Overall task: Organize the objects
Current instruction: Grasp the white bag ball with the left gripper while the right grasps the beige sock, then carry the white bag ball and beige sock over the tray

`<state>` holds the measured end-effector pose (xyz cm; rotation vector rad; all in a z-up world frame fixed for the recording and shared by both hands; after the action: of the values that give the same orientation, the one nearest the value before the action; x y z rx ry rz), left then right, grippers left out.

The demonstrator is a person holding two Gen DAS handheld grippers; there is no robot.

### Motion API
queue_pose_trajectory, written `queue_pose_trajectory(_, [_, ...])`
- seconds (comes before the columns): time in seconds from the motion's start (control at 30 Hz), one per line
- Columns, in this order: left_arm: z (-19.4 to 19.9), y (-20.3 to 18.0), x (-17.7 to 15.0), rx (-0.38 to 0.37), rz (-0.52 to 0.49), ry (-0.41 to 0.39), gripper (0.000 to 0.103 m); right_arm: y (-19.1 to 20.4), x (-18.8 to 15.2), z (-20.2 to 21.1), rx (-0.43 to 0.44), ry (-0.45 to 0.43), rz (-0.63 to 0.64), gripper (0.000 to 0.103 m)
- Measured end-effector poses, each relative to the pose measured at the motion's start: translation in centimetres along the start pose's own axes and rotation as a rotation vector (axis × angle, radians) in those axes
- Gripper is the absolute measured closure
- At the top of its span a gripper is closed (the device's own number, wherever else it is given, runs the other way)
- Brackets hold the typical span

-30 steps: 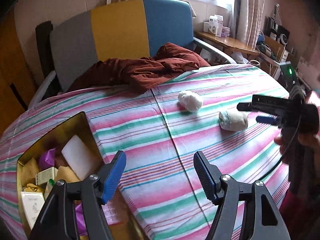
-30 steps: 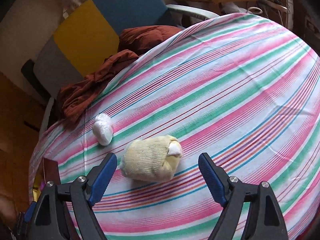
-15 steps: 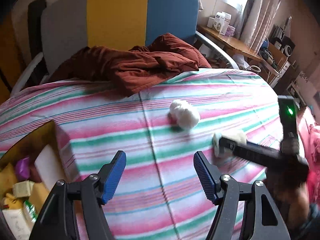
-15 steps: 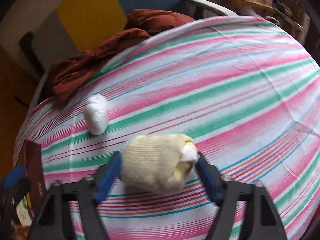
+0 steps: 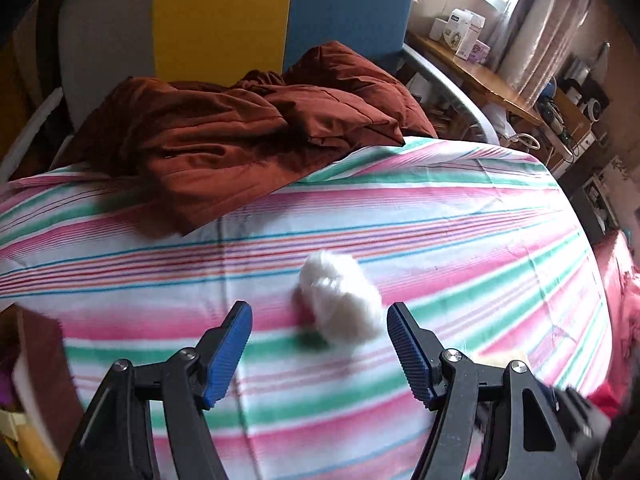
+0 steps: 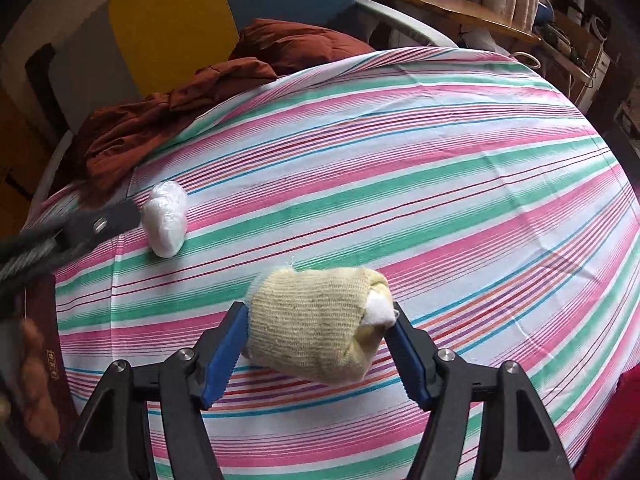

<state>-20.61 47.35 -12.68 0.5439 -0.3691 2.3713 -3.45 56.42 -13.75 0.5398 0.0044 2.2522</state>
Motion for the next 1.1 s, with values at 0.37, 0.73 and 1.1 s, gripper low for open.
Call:
queue_pose_trajectory(0.37, [-3.7,-1.0,-0.3,-0.005,-0.037,0.076,0.068,0.3,0.0,-0.4,0.011,0.0,0.008,0.034])
queue_pose_trajectory(0.73, [8.5,1.2,-6.0,0.106,-0.096,-0.132,0.068,3.5,-1.3,-0.1,0.092,-0.006,0.14,0.034])
queue_pose_trajectory(1.1, [20.1,4.7,-12.5,0.208,-0.104,-0.315,0.067,7.3,-3.2,1.5,0.174,-0.059,0.292,0.034])
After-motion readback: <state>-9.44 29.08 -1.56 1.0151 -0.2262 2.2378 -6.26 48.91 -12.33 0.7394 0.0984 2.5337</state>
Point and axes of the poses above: each gripper's, at about its wrist camera, not at the fingertips, and z roughly against the way its jaws point, y to its left, x to its top, the point moved 5 cm from there along -z, roughly the way its jaws point, and after that the axes turned 7 degrees about -z, right-handed, at the moved point
